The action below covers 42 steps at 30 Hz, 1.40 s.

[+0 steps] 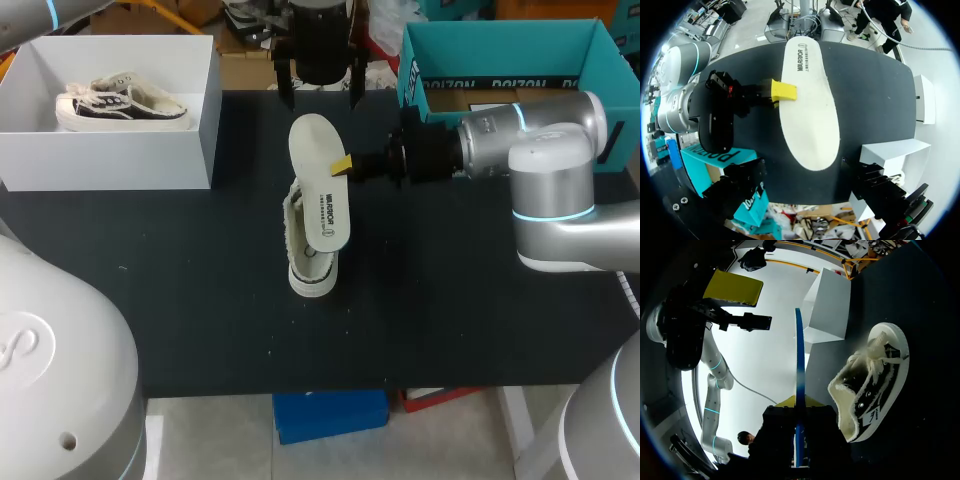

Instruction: Take the shoe out of the shoebox, open the shoe tongue, remove and reinsert the insole, then place the shoe into the shoebox

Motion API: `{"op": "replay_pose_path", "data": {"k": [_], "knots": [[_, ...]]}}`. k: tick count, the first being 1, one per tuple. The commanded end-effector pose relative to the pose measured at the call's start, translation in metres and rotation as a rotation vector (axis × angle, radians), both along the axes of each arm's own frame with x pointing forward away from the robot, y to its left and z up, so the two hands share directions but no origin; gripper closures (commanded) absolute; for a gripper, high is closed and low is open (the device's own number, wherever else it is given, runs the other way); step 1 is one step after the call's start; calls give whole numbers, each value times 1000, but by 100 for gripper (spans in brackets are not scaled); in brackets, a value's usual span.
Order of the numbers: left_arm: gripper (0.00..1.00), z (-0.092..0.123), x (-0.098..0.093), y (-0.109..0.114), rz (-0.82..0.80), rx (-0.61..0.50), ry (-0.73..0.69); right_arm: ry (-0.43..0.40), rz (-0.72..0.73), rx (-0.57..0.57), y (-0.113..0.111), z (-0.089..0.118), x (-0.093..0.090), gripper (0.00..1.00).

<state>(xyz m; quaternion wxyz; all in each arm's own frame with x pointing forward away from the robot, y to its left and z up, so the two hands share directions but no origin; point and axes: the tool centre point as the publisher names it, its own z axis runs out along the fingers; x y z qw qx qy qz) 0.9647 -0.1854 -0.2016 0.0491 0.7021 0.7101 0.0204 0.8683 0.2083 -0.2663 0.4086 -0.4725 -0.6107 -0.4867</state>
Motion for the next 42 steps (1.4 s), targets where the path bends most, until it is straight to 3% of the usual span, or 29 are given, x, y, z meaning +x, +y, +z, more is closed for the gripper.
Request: {"op": "replay_pose_path", "data": {"k": [1,30,38,42], "knots": [[0,2,-27,13,2,-16,-31,-1,-3,-1,1,0,-1,100],[0,-8,-178,20,-1,-38,-18,-1,-3,-1,1,0,-1,100],[0,-10,-194,21,-9,-41,-33,-1,-3,-1,1,0,-1,100],[0,-11,-193,25,-50,-163,-35,-1,-3,-1,1,0,-1,100]]}}
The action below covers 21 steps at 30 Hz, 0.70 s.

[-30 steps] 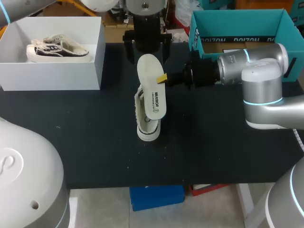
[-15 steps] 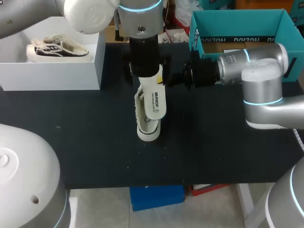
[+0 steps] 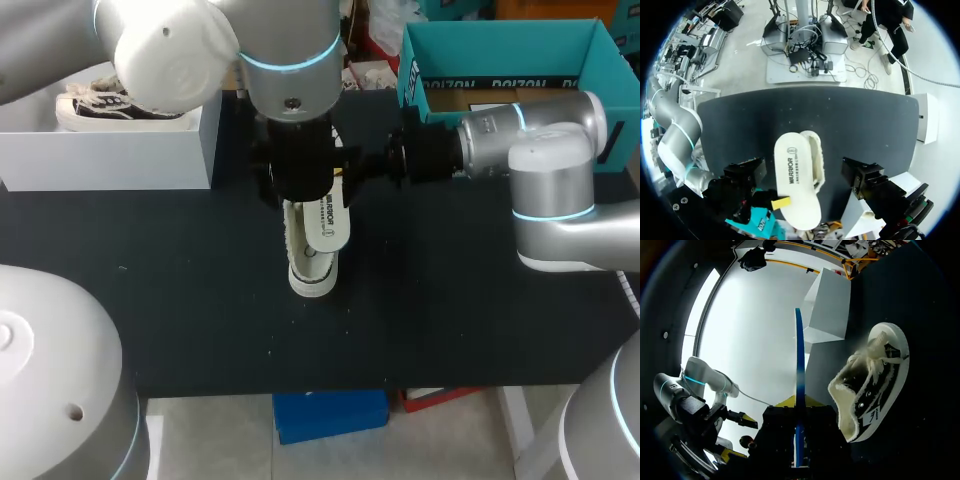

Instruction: Take the shoe out of the shoebox, open the shoe tongue, remove and reinsert the insole, then place the shoe into the shoebox

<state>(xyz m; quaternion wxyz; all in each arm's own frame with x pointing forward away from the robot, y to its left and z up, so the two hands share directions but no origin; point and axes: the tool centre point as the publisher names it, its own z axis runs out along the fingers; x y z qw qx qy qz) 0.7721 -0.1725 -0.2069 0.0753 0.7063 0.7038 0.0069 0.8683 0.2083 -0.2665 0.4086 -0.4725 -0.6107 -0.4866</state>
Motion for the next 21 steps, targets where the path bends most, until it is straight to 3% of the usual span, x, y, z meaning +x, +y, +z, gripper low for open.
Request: {"op": "replay_pose_path", "data": {"k": [1,3,9,14,21], "knots": [[0,-7,1,15,-54,-170,-3,-1,-3,-1,1,0,-1,100],[0,-10,2,23,-120,-315,-4,-1,-3,-1,1,0,-1,100],[0,-24,14,45,-128,-588,42,-1,-3,-1,1,0,-1,100],[0,-31,22,57,-150,-771,56,-1,-3,-1,1,0,-1,100],[0,-38,24,60,-169,-932,73,-1,-3,-1,1,0,-1,100]]}}
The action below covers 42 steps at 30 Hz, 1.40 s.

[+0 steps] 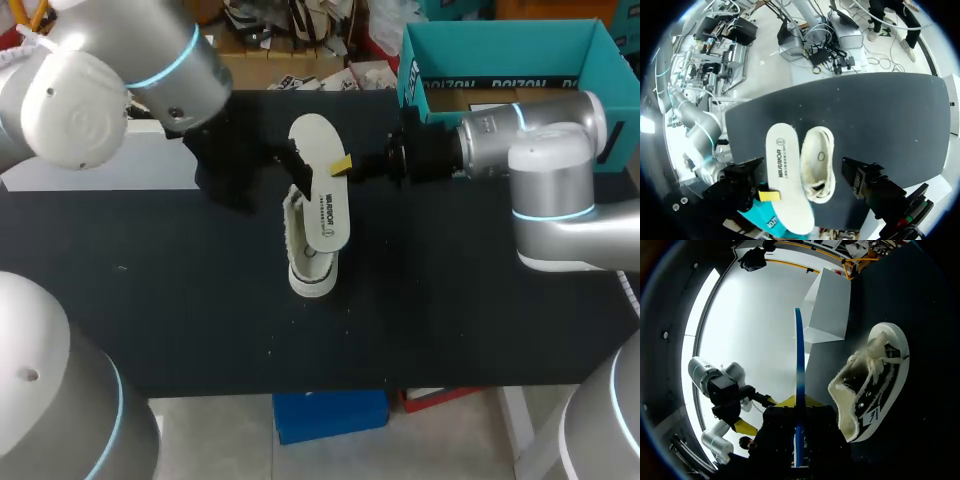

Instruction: Take the shoe out of the shoebox, open the shoe tongue, remove and reinsert the insole, then place the shoe into the shoebox

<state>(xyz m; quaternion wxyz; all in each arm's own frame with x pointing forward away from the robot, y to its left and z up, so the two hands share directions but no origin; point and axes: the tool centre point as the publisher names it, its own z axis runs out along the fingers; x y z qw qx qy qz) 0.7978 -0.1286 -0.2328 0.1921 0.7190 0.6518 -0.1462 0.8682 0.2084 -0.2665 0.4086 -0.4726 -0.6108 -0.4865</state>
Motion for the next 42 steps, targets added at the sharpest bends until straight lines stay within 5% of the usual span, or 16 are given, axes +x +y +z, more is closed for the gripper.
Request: {"op": "replay_pose_path", "data": {"k": [1,17,30,42], "knots": [[0,-13,-2,17,-52,-558,51,-1,-3,-1,1,0,-1,100],[0,-13,-2,17,-52,-558,51,-1,-3,-1,1,0,-1,100],[0,-26,2,10,100,-879,16,-1,-3,-1,1,0,-1,100],[0,-25,20,-10,114,-979,-50,-1,-3,-1,1,0,-1,100]]}}
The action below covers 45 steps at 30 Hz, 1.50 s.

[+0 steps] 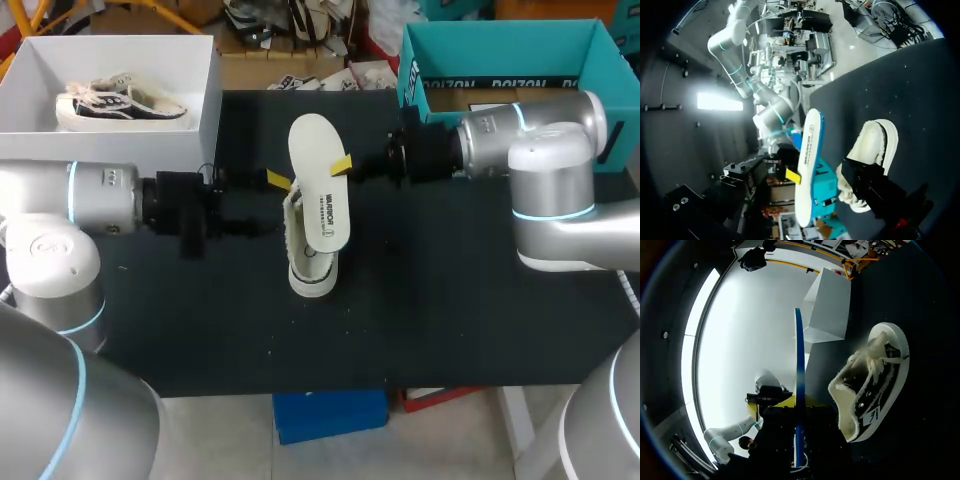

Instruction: Take the shoe out of the shoebox, open the shoe tongue, remove and reinsert the insole, then place the shoe into the shoebox

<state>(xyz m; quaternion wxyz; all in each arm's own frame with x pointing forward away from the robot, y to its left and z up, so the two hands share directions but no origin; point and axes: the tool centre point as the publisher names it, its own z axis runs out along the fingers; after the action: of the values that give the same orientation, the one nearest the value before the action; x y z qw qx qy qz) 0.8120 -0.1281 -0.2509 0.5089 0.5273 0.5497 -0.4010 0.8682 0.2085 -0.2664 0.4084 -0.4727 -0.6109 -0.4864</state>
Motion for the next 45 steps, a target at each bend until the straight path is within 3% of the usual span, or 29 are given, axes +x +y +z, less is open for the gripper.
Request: {"op": "replay_pose_path", "data": {"k": [1,13,18,26,32,37,39,40,45], "knots": [[0,-7,8,-12,19,-53,-21,-1,-3,-1,1,0,-1,100],[2,-11,42,-26,53,-78,-52,-1,-3,-1,1,0,-1,100],[18,-11,53,-35,42,-89,-59,-1,-3,-1,1,0,-1,100],[62,-12,62,-47,22,-90,-65,-1,-3,-1,1,0,-1,100],[67,-15,61,-52,7,-90,-59,-1,-3,-1,1,0,-1,100],[78,-19,60,-55,-6,-88,-53,-1,-3,-1,1,0,-1,100],[88,-20,60,-55,-10,-88,-50,-1,-3,-1,1,0,-1,100],[100,-20,60,-56,-15,-89,-51,-1,-3,-1,1,0,-1,100],[100,-19,60,-57,-23,-85,-53,-1,-3,-1,1,0,-1,100]]}}
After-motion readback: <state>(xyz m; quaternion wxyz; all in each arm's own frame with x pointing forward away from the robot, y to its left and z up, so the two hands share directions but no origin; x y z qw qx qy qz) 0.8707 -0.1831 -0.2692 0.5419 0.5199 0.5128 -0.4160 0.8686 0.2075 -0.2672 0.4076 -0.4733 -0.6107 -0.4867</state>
